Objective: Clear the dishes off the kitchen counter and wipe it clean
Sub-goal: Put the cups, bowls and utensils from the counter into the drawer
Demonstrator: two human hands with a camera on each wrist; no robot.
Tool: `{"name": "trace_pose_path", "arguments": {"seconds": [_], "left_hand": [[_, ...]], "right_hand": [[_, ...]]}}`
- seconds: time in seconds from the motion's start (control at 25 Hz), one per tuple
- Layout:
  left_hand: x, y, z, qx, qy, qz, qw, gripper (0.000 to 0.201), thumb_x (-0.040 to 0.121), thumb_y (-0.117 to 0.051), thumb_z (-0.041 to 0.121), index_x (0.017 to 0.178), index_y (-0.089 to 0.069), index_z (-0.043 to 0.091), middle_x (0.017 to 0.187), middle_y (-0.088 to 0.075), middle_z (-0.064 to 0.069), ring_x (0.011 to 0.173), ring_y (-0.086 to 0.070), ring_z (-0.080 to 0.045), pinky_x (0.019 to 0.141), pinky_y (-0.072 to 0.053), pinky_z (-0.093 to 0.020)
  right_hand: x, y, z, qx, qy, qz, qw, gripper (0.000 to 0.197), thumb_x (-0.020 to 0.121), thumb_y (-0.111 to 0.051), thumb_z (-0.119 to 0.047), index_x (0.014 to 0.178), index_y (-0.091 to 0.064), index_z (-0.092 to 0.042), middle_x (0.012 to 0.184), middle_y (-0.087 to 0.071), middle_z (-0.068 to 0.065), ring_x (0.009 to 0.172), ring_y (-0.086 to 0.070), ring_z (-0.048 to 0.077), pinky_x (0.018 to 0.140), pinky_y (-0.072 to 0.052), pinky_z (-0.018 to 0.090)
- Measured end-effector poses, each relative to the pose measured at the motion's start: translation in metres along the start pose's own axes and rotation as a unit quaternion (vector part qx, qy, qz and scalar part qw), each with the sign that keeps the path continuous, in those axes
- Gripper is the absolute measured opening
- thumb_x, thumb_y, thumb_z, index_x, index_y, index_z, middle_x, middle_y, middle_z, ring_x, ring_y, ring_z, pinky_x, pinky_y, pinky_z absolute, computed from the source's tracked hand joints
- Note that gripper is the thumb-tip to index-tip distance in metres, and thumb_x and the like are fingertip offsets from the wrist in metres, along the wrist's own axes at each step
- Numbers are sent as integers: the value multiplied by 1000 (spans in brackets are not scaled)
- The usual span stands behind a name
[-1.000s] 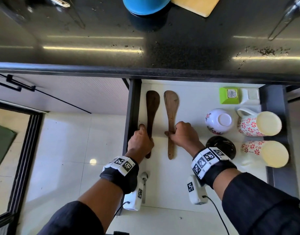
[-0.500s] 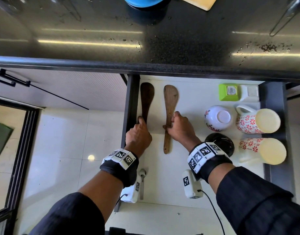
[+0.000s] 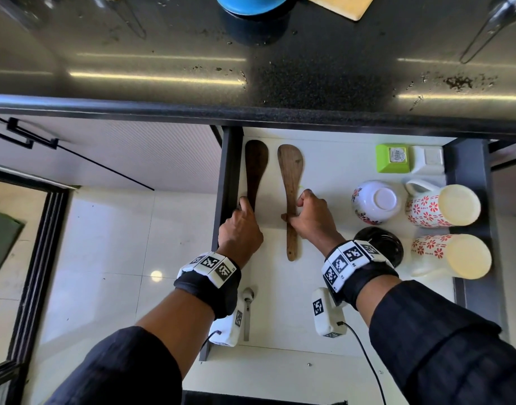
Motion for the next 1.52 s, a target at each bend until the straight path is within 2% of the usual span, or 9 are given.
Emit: {"name": "trace_pose_path", "arguments": {"seconds": [0.4,0.64,0.84,0.96,1.08,1.2,1.32,1.44,1.52], "left_hand": [[-22,1,-12,-10,-77,-15,997,84,93,-54,14,155,2,30,117,-55,-16,92,-62,-34,76,-53,-45],[-42,55,-30,-39,-147,94,984,62,97,-54,26,149,-22,25,121,-60,-11,90,-62,-25,70,-51,-36],[-67,135,-58,-65,-160,220,960,47,96,-58,32,138,-39,24,104,-62,1,80,-56,-11,57,-36,-17],[-66,198,-74,-65,-148,284,945,43,94,-61,34,132,-45,23,102,-57,7,77,-52,-11,53,-33,-20],[-34,264,-98,-124,-118,310,935,48,89,-67,32,131,-46,21,102,-57,5,83,-56,-19,68,-40,-29],[14,307,-120,-124,-105,268,950,56,87,-69,31,135,-42,20,110,-59,1,95,-60,-24,76,-45,-33],[63,336,-135,-134,-123,256,949,57,86,-71,31,133,-43,18,113,-59,-1,105,-57,-22,84,-44,-34],[107,350,-153,-224,-101,230,942,48,88,-69,37,127,-46,21,109,-59,-1,97,-57,-18,79,-43,-32],[133,356,-163,-350,-66,187,916,42,88,-67,43,117,-48,19,105,-61,-5,86,-63,-21,72,-53,-38]], "right_hand": [[-4,-4,-4,7,-19,27,999,37,76,-79,-30,96,-52,-14,94,-61,4,92,-61,30,69,-41,30],[-30,31,-32,18,30,59,998,16,77,-76,-26,84,-62,-20,85,-67,-4,85,-62,22,67,-42,27],[-46,89,-109,101,176,135,970,17,77,-76,-21,71,-59,-19,66,-63,-10,66,-62,12,61,-47,25],[-51,129,-163,113,246,157,950,18,78,-76,-20,71,-59,-20,64,-61,-10,62,-59,8,60,-47,23],[-31,166,-214,29,275,170,946,16,78,-77,-27,82,-62,-23,81,-64,-10,77,-62,11,70,-51,29],[7,186,-252,-90,267,170,944,36,78,-77,-30,107,-58,-21,116,-53,-1,105,-56,18,88,-48,35],[53,188,-276,-153,223,192,944,54,79,-75,-27,126,-50,-18,136,-39,4,120,-49,26,96,-44,38],[90,175,-306,-196,215,215,932,60,79,-74,-24,133,-48,-18,145,-31,7,129,-43,33,103,-41,42],[101,156,-329,-198,237,209,928,57,80,-74,-25,132,-50,-18,146,-32,7,133,-36,33,105,-37,43]]}}
Point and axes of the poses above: each hand's wrist, its own x-axis towards the middle knuckle, its own y-axis out of the back of the hand, z = x × y, the point moved 2 cm from there along x, towards the middle knuckle
